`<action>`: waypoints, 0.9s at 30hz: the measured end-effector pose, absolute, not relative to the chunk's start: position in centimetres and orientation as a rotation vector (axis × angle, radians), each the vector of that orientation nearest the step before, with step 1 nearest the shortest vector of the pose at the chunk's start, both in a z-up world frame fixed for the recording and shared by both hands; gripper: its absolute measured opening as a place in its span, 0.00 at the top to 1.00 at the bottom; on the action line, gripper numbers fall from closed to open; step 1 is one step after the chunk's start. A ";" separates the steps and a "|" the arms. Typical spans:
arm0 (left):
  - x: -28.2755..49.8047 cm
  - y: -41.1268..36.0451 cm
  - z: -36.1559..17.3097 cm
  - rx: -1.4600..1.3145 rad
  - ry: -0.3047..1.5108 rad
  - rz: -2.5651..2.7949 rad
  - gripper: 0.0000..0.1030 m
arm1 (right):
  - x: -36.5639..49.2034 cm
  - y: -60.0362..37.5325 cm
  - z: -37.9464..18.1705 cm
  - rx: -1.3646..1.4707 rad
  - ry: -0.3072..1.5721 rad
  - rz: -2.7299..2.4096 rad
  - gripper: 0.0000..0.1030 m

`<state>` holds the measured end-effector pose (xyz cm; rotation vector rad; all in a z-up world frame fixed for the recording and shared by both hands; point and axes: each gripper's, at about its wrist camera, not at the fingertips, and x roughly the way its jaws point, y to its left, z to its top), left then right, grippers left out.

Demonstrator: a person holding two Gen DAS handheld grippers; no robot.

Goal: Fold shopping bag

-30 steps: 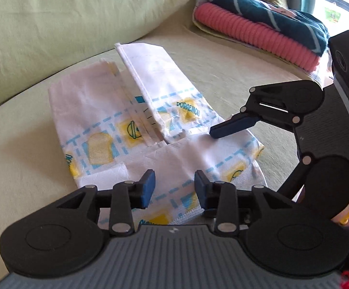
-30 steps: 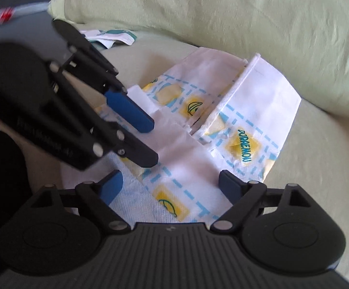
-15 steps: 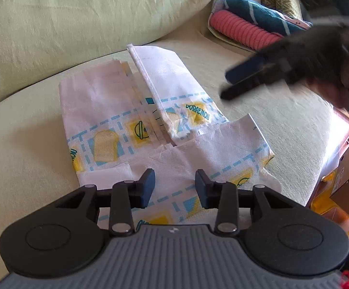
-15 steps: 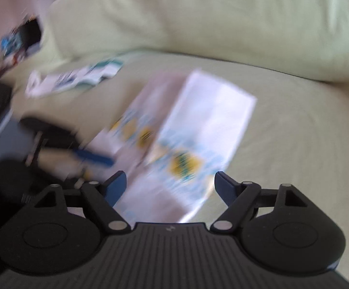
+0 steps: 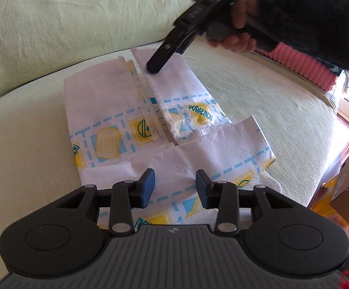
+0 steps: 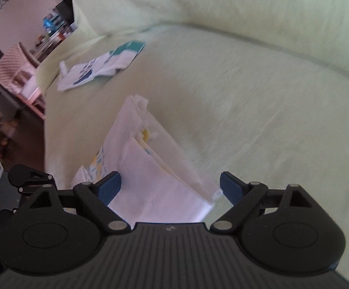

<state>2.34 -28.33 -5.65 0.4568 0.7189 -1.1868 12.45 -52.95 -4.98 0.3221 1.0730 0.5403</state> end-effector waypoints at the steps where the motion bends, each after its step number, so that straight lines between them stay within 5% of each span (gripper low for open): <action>1: 2.3 -28.3 -5.6 0.458 0.719 -1.188 0.55 | 13.0 -52.8 -5.5 0.346 1.095 0.578 0.23; 5: 2.3 -28.3 -5.5 0.455 0.718 -1.190 0.55 | 14.6 -52.4 -6.2 0.455 1.080 0.698 0.70; 10: 2.1 -28.3 -5.5 0.452 0.718 -1.189 0.55 | 14.9 -51.7 -5.7 0.434 1.045 0.724 0.85; 19: 2.3 -28.5 -5.5 0.439 0.729 -1.179 0.55 | 5.1 -39.4 1.7 -0.540 0.678 0.551 0.90; 23: 2.2 -28.6 -5.5 0.440 0.728 -1.173 0.55 | -0.6 -33.1 -1.1 -1.120 0.446 0.429 0.90; 27: 2.1 -28.7 -5.4 0.442 0.729 -1.163 0.55 | -1.3 -32.5 -2.9 -1.239 0.377 0.383 0.90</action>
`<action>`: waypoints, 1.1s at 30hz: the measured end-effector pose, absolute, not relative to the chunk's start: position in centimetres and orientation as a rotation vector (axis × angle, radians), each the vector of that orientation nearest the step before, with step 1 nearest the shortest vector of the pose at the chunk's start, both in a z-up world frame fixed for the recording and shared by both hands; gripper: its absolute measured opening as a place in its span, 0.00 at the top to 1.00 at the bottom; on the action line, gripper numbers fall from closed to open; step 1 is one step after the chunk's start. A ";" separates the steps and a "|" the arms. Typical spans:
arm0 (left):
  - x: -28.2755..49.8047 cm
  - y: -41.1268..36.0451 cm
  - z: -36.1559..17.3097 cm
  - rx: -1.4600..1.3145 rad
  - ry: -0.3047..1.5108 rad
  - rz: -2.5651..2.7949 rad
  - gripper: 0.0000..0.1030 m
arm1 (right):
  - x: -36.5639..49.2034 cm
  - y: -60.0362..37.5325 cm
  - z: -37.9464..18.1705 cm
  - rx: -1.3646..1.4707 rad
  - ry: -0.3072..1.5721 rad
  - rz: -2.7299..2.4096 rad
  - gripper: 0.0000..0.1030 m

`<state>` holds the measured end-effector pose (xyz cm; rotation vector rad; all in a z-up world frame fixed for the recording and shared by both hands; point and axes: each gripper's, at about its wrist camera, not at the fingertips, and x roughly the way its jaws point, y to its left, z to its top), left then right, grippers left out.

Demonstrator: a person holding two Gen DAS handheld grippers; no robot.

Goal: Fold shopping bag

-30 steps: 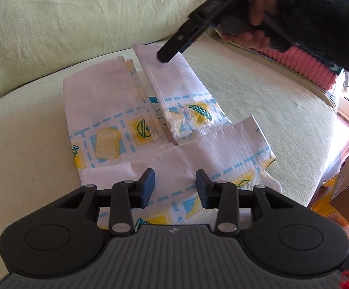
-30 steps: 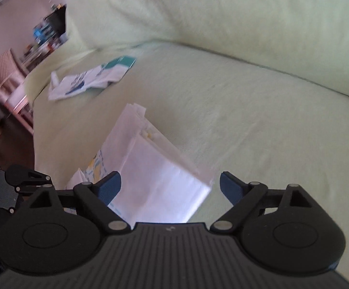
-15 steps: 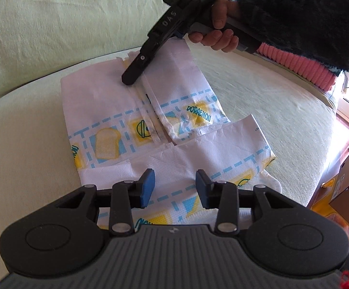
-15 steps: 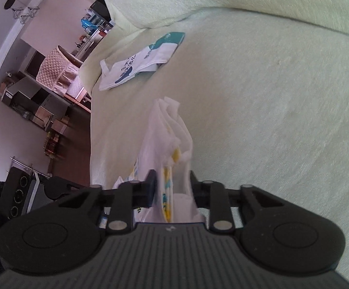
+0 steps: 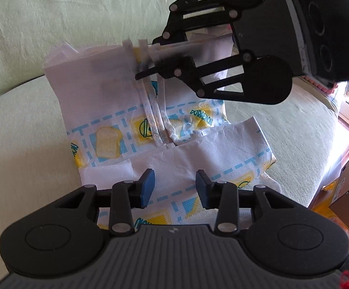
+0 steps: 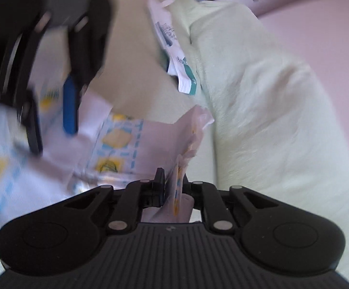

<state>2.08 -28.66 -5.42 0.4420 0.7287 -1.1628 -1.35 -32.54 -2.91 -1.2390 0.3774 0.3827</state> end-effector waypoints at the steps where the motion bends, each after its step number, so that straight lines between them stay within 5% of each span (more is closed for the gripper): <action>1: 2.1 -28.7 -5.4 0.442 0.729 -1.161 0.55 | -1.4 -32.7 -2.8 -1.240 0.367 0.392 0.90; 15: 2.5 -28.8 -5.6 0.392 0.748 -1.150 0.55 | -2.3 -34.5 -10.5 -1.932 0.051 0.481 0.90; 22: 2.8 -29.3 -5.6 0.376 0.751 -1.125 0.55 | -1.0 -35.9 -12.7 -2.007 0.079 0.613 0.90; 27: 2.6 -30.4 -5.1 0.373 0.755 -1.122 0.54 | 4.0 -33.7 -5.0 -1.392 0.570 0.653 0.87; 28: 2.6 -30.4 -5.1 0.372 0.754 -1.121 0.54 | 5.1 -34.0 -3.5 -1.244 0.638 0.626 0.81; 30: 2.4 -30.3 -5.0 0.370 0.750 -1.120 0.54 | 7.9 -36.4 0.7 -0.746 0.804 0.559 0.53; 33: 2.4 -30.4 -4.9 0.366 0.750 -1.117 0.53 | 9.5 -42.2 3.1 -0.104 0.866 0.493 0.48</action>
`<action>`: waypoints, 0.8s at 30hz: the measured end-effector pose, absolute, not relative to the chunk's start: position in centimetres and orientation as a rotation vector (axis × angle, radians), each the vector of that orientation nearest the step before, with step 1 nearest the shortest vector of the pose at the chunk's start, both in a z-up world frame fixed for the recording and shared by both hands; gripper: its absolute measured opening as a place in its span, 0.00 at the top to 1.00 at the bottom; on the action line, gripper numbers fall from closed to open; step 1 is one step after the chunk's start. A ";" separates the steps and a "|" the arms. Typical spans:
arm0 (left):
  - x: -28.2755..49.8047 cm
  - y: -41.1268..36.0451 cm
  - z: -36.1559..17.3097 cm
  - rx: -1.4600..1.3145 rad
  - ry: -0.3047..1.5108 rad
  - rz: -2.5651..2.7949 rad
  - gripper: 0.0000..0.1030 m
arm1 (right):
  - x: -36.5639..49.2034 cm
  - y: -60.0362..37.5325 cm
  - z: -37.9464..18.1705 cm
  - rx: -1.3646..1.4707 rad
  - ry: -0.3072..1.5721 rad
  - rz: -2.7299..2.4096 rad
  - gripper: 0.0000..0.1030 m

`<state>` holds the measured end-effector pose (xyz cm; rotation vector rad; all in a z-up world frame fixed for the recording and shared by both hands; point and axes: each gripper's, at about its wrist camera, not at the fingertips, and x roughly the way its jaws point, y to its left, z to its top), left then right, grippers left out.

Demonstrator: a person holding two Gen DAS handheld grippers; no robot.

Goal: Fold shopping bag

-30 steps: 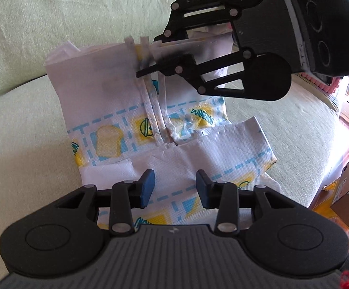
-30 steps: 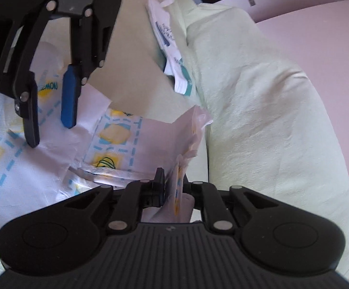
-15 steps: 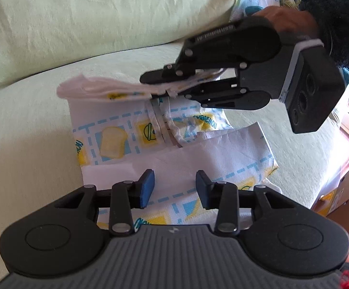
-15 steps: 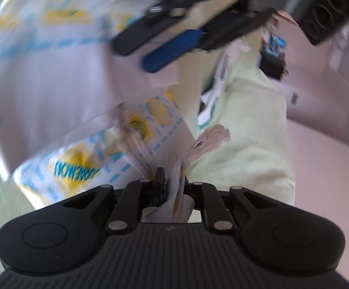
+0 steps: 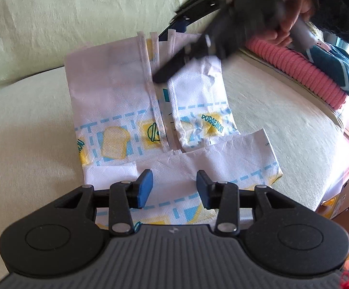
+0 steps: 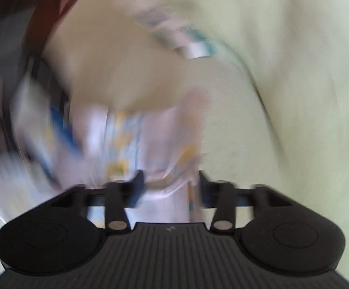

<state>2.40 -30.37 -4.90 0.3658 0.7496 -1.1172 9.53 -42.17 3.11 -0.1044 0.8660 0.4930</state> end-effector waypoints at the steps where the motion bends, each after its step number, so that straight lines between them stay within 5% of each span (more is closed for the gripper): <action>1: 2.4 -30.4 -4.9 0.366 0.749 -1.117 0.53 | 9.7 -44.5 3.0 0.107 0.875 0.472 0.48; 4: 2.4 -30.5 -5.0 0.366 0.748 -1.115 0.53 | 9.8 -49.1 0.9 0.526 0.870 0.397 0.48; 10: 2.1 -29.8 -5.0 0.361 0.749 -1.116 0.53 | 11.1 -54.3 -4.8 1.097 0.904 0.099 0.71; 15: 1.9 -29.8 -5.2 0.359 0.749 -1.113 0.52 | 14.0 -52.2 -5.3 0.915 1.040 0.054 0.80; 24: 2.2 -29.9 -5.6 0.351 0.747 -1.105 0.51 | 8.1 -45.4 -2.0 0.249 0.782 0.274 0.80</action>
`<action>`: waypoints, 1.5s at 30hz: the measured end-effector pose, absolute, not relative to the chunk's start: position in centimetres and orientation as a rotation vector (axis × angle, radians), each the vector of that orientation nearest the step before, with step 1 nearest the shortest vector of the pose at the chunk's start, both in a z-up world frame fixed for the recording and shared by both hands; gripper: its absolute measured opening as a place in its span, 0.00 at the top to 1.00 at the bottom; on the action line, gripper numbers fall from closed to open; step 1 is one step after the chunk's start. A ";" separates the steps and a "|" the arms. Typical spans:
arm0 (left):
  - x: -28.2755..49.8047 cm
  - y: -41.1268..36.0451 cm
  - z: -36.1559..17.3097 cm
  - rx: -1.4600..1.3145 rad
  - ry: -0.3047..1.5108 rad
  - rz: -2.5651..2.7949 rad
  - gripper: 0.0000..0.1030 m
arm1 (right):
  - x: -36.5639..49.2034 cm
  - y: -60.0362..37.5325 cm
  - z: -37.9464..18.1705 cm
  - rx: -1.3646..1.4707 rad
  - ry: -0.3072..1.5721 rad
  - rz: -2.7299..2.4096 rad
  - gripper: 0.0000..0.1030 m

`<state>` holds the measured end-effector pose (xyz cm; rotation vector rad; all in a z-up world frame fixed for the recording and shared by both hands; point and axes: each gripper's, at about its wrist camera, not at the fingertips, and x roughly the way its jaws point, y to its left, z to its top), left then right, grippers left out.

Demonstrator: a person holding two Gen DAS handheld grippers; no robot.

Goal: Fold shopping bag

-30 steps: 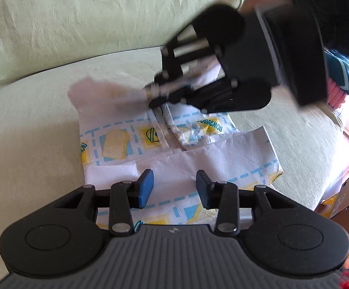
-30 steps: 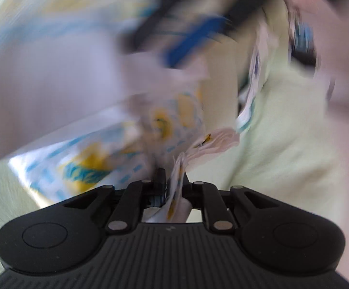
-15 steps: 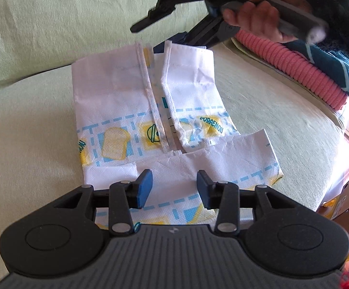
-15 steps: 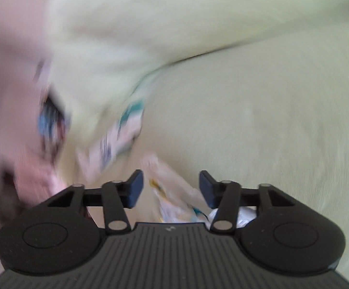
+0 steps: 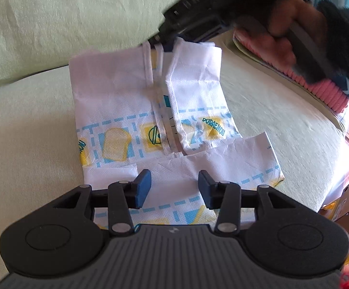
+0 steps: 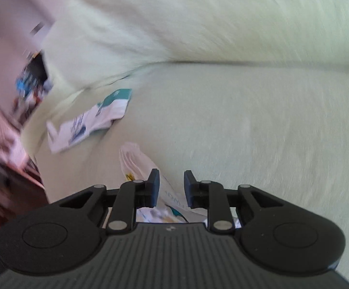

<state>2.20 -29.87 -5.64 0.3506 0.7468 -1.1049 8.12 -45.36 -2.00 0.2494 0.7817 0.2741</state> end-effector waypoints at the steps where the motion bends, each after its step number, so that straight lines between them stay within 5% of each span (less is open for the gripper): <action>1: 2.2 -29.9 -5.6 0.350 0.747 -1.104 0.51 | 6.9 -44.9 -1.8 0.188 0.758 0.284 0.80; 11: 3.1 -29.6 -5.6 0.260 0.740 -1.064 0.50 | 2.2 -40.3 -4.6 -0.293 0.754 0.274 0.80; 20: 4.4 -30.4 -6.2 0.211 0.583 -0.974 0.52 | 2.5 -40.8 -4.8 -0.191 0.744 0.245 0.82; 27: 4.5 -32.1 -5.8 0.247 0.398 -0.917 0.63 | 2.7 -40.2 -5.3 -0.231 0.726 0.228 0.82; 28: 4.9 -32.8 -6.2 0.266 0.428 -0.912 0.68 | 2.7 -40.1 -5.4 -0.235 0.724 0.226 0.82; 29: 5.5 -33.7 -6.8 0.296 0.478 -0.896 0.87 | 2.7 -40.1 -5.4 -0.240 0.722 0.225 0.83; 34: 5.8 -35.1 -7.4 0.352 0.536 -0.855 0.90 | 2.5 -39.4 -5.5 -0.281 0.718 0.224 0.83; 43: 5.0 -34.9 -7.7 0.390 0.505 -0.845 0.91 | 6.6 -46.8 -1.6 0.159 0.916 0.275 0.78; 45: 4.8 -34.9 -7.9 0.390 0.492 -0.841 0.91 | 8.3 -50.4 -1.4 0.296 1.000 0.280 0.61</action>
